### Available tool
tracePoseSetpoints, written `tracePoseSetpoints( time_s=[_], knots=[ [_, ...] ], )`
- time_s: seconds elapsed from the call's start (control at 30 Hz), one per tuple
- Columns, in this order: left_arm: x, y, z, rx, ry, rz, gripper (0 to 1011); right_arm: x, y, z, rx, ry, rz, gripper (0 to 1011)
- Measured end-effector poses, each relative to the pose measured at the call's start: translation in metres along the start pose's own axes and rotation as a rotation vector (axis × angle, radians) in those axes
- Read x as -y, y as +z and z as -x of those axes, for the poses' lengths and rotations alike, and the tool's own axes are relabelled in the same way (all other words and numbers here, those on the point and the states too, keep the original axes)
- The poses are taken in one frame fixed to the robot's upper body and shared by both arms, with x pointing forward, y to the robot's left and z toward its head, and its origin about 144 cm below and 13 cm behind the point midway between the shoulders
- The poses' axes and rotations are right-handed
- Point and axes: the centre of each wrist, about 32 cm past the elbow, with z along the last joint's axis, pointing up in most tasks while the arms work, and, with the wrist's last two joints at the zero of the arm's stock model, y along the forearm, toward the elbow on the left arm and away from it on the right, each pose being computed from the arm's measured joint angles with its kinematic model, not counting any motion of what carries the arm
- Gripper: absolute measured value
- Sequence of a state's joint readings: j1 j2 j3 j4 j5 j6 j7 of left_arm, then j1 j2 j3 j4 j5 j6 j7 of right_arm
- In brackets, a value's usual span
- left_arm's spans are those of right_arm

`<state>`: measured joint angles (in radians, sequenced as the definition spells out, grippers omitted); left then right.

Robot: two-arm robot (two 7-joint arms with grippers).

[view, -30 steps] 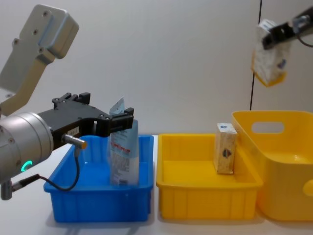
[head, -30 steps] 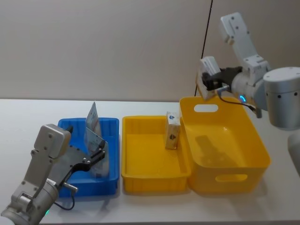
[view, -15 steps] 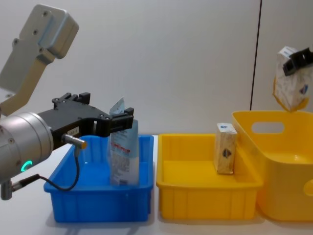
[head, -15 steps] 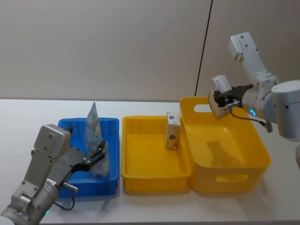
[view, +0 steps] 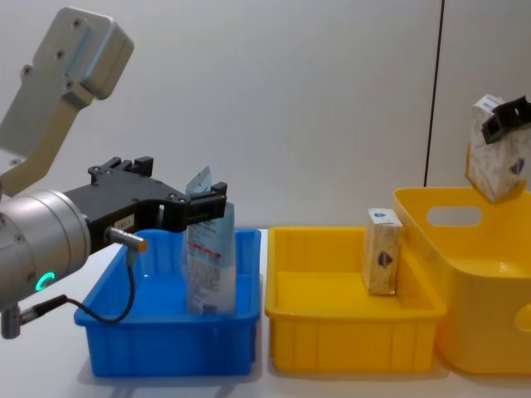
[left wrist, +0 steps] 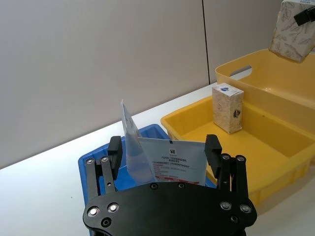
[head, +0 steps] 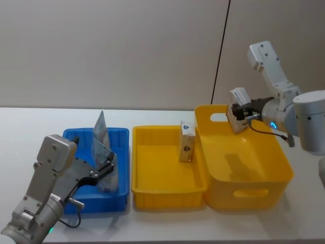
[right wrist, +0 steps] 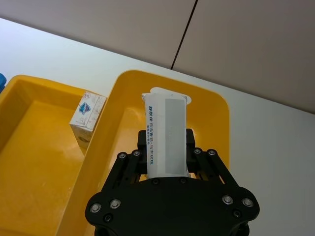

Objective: Bimanual collaborative sorting of washing and personal care products

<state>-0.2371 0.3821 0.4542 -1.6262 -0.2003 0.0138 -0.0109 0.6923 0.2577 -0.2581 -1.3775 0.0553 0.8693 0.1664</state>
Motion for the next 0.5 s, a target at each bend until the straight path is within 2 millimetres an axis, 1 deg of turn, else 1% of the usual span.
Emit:
tracePoseSetpoints(
  time_s=[0.5],
  knots=[
    [0.0, 0.0, 0.0, 0.0, 0.0, 0.0, 1001, -0.0014, -0.0017, -0.0003, -0.008, -0.006, 0.003, 363]
  ],
)
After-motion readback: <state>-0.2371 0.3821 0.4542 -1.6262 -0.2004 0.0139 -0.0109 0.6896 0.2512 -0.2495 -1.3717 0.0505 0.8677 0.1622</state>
